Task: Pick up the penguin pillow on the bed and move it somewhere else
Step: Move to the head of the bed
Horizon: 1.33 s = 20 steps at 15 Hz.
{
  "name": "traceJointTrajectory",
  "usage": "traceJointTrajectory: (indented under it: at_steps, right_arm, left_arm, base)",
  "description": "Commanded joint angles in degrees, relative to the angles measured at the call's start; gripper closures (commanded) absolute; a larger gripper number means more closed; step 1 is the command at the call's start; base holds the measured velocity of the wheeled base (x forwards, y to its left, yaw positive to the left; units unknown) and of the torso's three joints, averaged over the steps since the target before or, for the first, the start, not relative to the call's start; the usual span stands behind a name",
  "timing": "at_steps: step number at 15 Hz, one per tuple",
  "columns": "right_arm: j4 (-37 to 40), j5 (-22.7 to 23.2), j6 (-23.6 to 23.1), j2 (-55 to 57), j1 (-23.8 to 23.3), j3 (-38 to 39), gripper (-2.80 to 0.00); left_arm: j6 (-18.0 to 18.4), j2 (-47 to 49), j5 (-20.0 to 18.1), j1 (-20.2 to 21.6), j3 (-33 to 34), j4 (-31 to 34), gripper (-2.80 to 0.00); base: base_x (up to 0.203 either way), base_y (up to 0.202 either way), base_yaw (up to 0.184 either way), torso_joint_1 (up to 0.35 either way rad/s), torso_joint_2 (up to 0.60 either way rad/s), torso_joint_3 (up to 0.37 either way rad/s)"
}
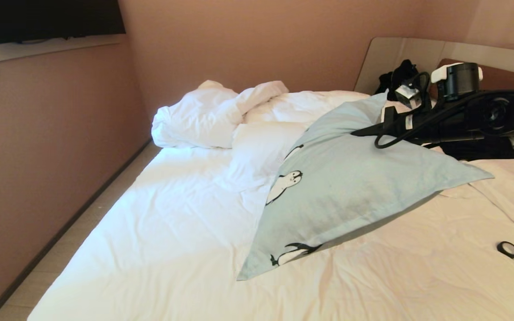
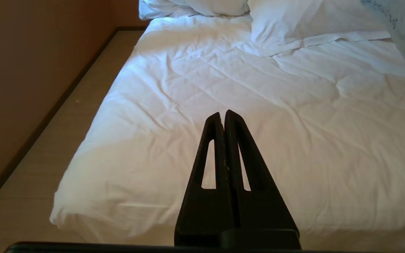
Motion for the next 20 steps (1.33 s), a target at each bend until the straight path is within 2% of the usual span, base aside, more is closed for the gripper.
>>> traceJointTrajectory:
  at_steps: [1,20]
  right_arm:
    - [0.09,0.25,0.15,0.17,0.03,0.01,0.0]
    - [0.26,0.25,0.15,0.09,0.52,0.27,0.0]
  left_arm:
    - [-0.03,-0.02,0.02,-0.04,0.09,0.01,0.0]
    - [0.06,-0.02,0.02,-0.04,0.09,0.01,0.0]
  base:
    - [0.0,-0.196,0.001,0.002,0.0,0.006]
    - [0.0,-0.194,0.0,0.002,0.0,0.002]
